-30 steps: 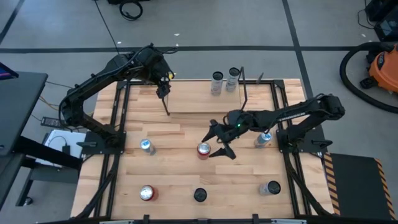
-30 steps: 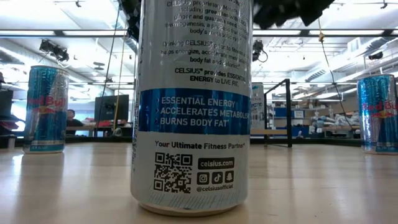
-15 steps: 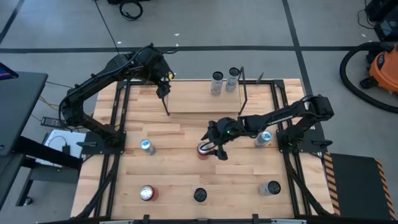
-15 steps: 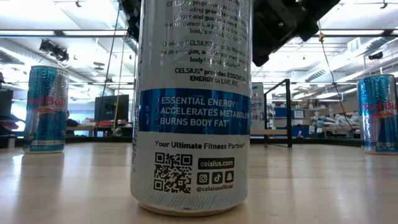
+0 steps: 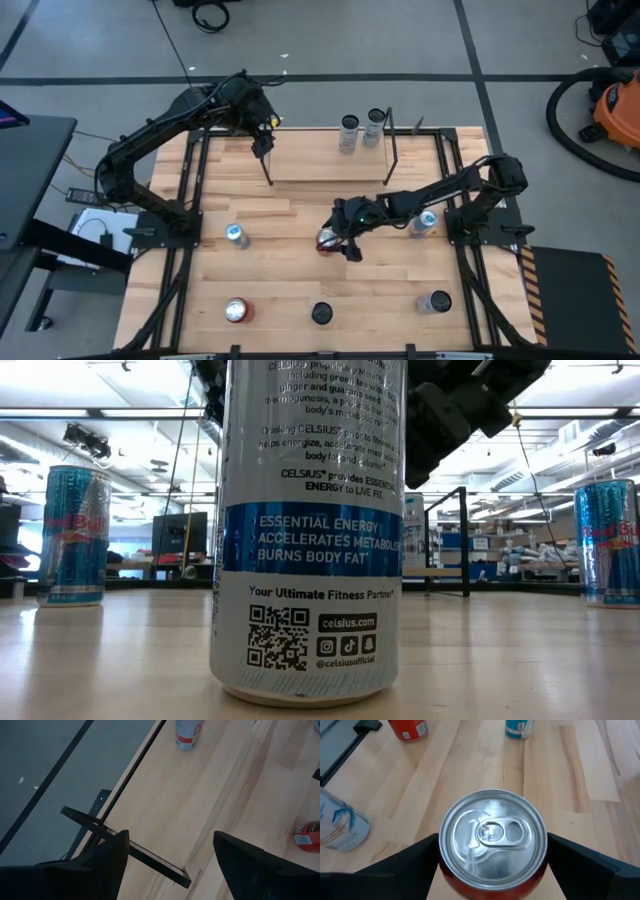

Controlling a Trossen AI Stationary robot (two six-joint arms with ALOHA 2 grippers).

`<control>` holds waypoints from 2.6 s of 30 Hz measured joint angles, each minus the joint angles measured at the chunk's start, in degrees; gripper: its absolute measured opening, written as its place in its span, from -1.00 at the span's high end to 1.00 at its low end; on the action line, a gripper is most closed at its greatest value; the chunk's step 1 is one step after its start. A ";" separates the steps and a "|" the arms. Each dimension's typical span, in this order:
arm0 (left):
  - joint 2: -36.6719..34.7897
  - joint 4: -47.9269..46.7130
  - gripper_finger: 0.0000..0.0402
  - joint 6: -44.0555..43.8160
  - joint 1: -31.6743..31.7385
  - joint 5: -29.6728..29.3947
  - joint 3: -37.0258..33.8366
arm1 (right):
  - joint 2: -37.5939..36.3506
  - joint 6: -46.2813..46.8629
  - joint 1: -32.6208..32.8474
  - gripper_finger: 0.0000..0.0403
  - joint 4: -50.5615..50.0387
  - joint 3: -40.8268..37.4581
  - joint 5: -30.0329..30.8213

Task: Place canned beverage on shelf
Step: Put the top red-black soda can on the shelf

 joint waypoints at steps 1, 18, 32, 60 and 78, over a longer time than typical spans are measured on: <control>0.00 -0.02 -0.45 0.00 -0.01 0.01 0.00 | 0.01 0.00 0.00 -0.76 0.04 0.00 0.01; 0.00 -0.11 -0.45 0.06 0.00 0.00 0.00 | -0.51 -2.54 -4.52 -0.56 -3.43 6.18 0.55; 0.00 -0.15 -0.45 0.46 0.00 0.00 0.00 | -0.62 -11.90 -18.20 -0.56 -19.43 23.48 -2.28; 0.00 -0.11 -0.45 2.16 -0.02 0.00 0.00 | 5.04 -14.36 -31.91 -0.57 -18.75 24.37 -8.10; 0.00 -0.04 -0.45 2.99 0.00 0.00 0.00 | 2.93 -15.37 -29.95 -0.57 -20.92 23.89 -2.90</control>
